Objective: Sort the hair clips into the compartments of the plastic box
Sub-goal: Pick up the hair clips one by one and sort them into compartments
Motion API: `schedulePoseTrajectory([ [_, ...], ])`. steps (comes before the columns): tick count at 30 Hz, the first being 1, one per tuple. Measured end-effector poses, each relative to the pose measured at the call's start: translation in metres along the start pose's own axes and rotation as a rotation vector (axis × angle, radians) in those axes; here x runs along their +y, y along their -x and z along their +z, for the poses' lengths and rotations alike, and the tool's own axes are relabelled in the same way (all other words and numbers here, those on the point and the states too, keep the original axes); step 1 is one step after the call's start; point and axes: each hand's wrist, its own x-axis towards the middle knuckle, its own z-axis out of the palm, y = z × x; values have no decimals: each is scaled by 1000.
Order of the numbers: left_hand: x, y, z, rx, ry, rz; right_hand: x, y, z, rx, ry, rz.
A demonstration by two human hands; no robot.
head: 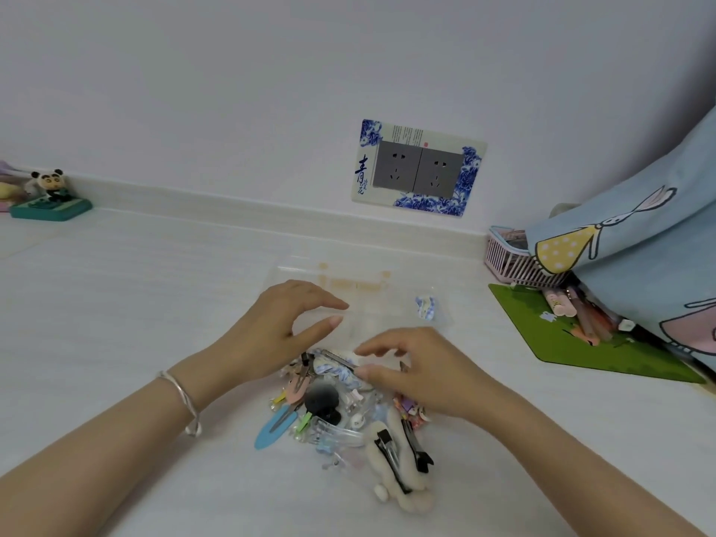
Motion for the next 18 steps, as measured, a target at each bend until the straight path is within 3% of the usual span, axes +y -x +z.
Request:
schedulePoseTrajectory([
  [6,2,1,-4,-61,33,43,-1,-5,2,-98,41,69],
  [11,5,4,-5,-153,-66,78,-4,-6,2,-57,118,79],
  [15,6,4,-4,-170,-190,126,-1,-6,-3,52,-59,106],
  [18,10,4,-4,-181,-218,148,1,-3,-10,29,-154,126],
])
